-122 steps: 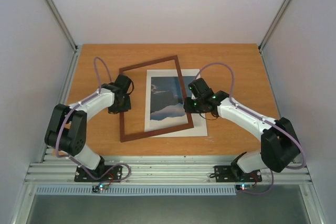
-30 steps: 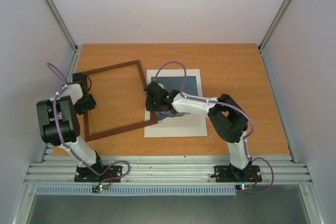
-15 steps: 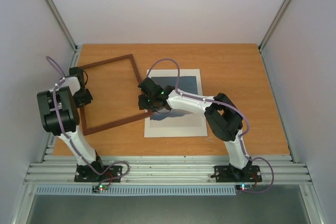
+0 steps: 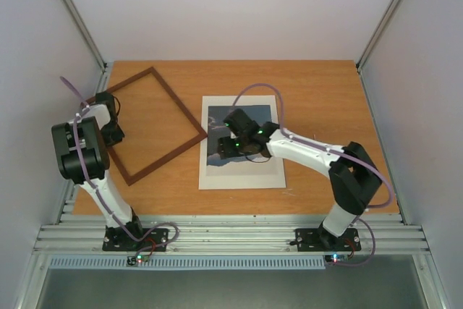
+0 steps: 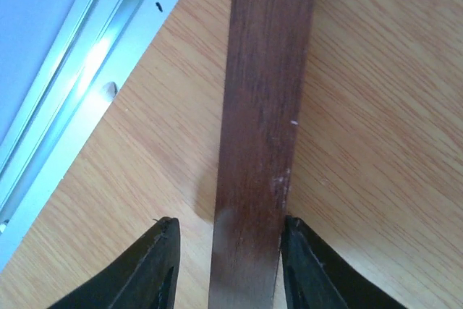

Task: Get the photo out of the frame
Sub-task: Place the photo frame item at the center of the board.

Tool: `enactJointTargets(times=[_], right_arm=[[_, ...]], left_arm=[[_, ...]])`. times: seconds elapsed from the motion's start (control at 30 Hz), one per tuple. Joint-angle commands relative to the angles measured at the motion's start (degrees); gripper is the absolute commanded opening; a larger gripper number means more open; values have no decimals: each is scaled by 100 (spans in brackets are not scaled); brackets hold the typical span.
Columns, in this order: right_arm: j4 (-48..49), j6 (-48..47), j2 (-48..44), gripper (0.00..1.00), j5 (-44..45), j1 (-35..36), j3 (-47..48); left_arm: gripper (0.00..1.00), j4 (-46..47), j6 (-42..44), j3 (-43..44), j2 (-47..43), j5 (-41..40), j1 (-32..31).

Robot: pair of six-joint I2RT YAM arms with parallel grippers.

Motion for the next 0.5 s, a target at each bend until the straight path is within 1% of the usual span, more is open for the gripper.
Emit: enactJointTargets(times=[0.0,0.07,0.1,0.17,0.23,0.27,0.33,0.4,0.47], right_arm=[[-47,-285,-645,73,140,-367,-589],[-12,-329,-906,73,133,-509,-814],[6,-341,-999,73,128,-565,-927],[42,-392,-1199,74,125,-678,-1138],[82,-420,-1377,76,223,-744,-1329],[99,-599,-1463,77,296,-781,-1417],[176,-688,-1626,78,329,-893,-1644],[308,-720,-1786,80,289,-1032,-1907],[498,-761,-1934,81,195,-1166,-2154]], left_arm=[[41,51,-183,-118,-204,-60,44],[43,121,-177,-232,-329,60,45],[48,104,-176,-265,-383,64,41],[61,-5,-243,-286,-492,39,32],[66,-19,-326,-367,-713,160,-14],[68,-30,-352,-411,-868,193,-74],[77,-38,-428,-499,-1196,213,-235],[83,-74,-516,-553,-1522,284,-418],[86,-68,-615,-666,-1927,414,-652]])
